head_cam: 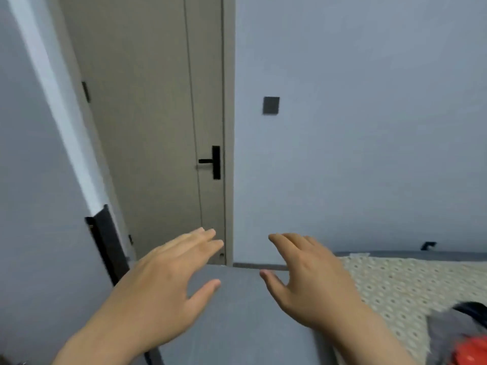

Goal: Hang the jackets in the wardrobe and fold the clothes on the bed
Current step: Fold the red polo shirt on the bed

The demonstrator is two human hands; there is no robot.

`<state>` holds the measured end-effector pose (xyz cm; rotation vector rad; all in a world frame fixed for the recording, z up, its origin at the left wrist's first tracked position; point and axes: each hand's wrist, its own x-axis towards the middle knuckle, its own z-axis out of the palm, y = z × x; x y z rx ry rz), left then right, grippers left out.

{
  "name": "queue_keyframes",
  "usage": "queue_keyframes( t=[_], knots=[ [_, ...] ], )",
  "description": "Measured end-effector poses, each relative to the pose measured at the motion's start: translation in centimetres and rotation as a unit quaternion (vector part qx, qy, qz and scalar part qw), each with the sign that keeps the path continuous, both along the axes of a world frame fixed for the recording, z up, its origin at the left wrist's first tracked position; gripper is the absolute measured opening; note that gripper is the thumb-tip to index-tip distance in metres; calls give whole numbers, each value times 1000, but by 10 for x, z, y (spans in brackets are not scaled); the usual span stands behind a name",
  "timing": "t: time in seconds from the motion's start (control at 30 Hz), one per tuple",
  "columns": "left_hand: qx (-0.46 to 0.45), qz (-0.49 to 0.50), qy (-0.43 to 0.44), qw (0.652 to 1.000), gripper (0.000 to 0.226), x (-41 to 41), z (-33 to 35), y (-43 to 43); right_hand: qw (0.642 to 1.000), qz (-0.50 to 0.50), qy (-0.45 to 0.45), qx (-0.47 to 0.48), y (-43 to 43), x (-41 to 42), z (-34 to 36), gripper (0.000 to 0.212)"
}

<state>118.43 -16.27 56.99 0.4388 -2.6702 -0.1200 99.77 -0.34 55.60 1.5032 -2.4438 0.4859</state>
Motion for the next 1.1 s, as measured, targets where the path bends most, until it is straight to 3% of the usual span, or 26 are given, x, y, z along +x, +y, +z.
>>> queue_keyframes(
  t=[0.17, 0.3, 0.47, 0.63, 0.8, 1.1],
  knots=[
    [7, -14, -99, 995, 78, -109, -37, -23, 986, -153, -30, 54, 61, -63, -32, 56],
    [47, -59, -166, 983, 80, -182, -63, -25, 954, -271, -49, 119, 102, -96, -58, 60],
    [81, -162, -204, 962, 81, -267, -103, -8, 895, -410, -94, 150, 159, -113, -84, 60],
    [114, -268, -231, 928, 82, -334, -138, 42, 818, -542, -116, 154, 223, -113, -93, 74],
    [178, -365, -249, 879, 94, -383, -154, 99, 776, -601, -140, 132, 278, -105, -99, 70],
    [137, -400, -290, 859, 95, -466, -178, 200, 750, -623, -205, 89, 362, -148, -143, 75]
  ],
)
